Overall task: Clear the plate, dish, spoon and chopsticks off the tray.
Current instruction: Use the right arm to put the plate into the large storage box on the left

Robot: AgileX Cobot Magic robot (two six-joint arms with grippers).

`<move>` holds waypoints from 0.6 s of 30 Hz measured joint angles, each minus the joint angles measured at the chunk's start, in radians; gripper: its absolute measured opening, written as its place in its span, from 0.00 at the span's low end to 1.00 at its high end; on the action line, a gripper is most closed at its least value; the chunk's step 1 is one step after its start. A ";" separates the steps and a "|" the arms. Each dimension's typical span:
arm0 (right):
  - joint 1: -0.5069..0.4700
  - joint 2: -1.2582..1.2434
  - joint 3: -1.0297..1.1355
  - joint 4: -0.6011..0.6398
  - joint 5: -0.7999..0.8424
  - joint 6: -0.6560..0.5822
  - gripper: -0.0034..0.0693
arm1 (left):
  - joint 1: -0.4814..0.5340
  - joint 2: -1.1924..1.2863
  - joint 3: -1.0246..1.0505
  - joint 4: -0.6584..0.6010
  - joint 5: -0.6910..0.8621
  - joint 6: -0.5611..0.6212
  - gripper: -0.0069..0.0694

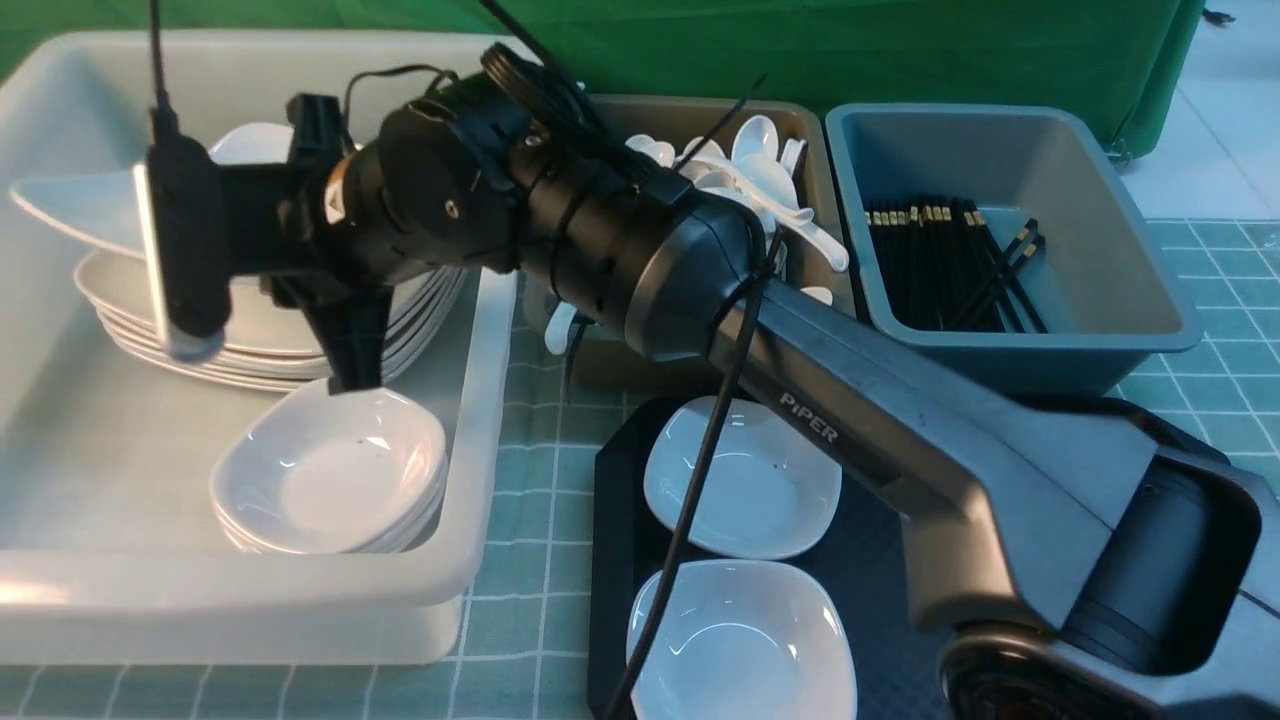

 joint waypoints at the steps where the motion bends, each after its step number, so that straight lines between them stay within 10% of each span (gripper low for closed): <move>1: -0.002 0.006 0.000 0.000 -0.001 -0.015 0.14 | 0.000 0.000 0.000 -0.012 0.000 0.004 0.11; 18: -0.010 0.049 -0.002 0.040 -0.036 -0.120 0.14 | 0.000 0.000 0.000 -0.073 -0.007 0.019 0.11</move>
